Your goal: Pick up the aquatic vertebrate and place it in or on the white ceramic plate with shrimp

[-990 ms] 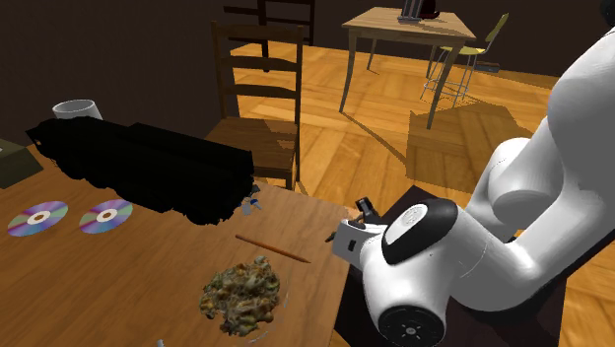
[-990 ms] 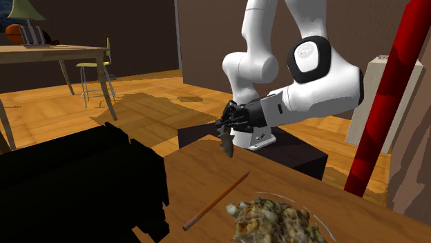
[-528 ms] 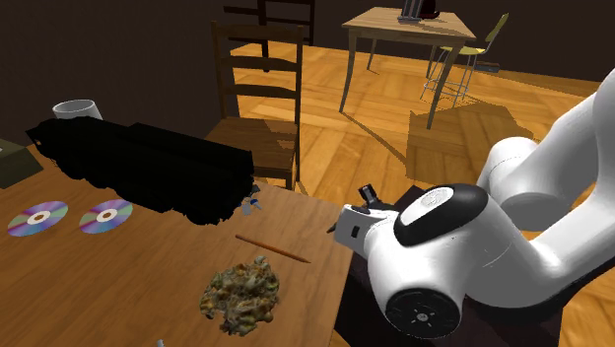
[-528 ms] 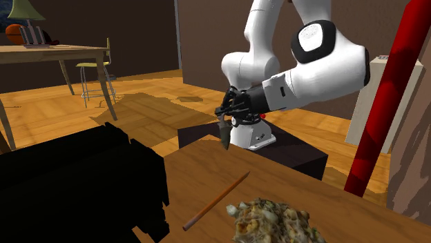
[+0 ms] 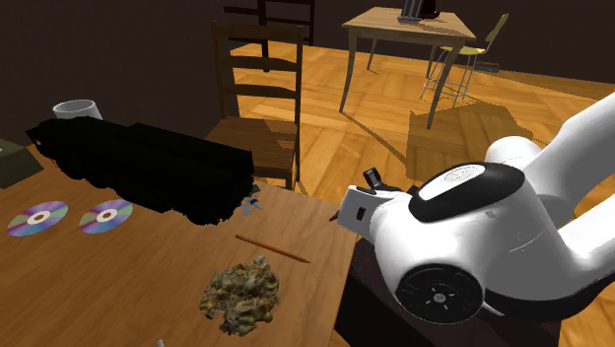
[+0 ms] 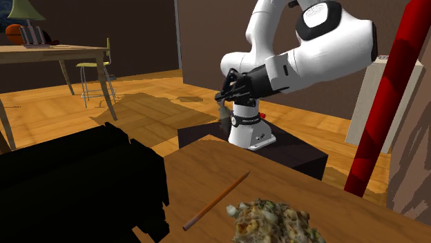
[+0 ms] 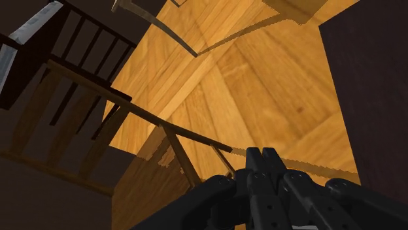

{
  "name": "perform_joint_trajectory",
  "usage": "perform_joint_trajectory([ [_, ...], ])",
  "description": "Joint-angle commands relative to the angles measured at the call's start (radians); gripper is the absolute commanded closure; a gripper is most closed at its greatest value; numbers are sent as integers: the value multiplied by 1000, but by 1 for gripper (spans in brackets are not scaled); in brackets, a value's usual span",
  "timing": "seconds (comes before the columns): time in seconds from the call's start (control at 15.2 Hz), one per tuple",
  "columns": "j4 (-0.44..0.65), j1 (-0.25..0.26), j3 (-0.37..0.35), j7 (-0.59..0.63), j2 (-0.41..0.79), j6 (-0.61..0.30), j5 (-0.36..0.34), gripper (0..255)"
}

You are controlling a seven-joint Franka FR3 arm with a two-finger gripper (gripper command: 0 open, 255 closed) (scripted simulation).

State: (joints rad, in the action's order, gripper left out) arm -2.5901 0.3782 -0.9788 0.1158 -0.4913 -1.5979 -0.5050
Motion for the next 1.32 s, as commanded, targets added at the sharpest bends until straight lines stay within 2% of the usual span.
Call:
perform_joint_trajectory([
  [0.0, 8, 9, 12, -21, -16, 12, 3, 255],
  [0.26, 186, -143, -149, 87, 200, 99, -73, 255],
  [0.4, 286, -234, -264, 171, 360, 184, -145, 255],
  [0.46, 342, -273, -330, 240, 488, 260, -207, 255],
  [0.53, 403, -256, -353, 320, 646, 359, -282, 255],
  [0.59, 461, -207, -341, 375, 767, 440, -338, 255],
  [0.66, 513, -134, -290, 394, 829, 482, -367, 255],
  [0.73, 563, -53, -222, 395, 862, 503, -382, 255],
  [0.79, 615, 2, -187, 403, 911, 535, -405, 255],
  [1.25, 1016, 314, -15, 360, 1188, 709, -571, 255],
])
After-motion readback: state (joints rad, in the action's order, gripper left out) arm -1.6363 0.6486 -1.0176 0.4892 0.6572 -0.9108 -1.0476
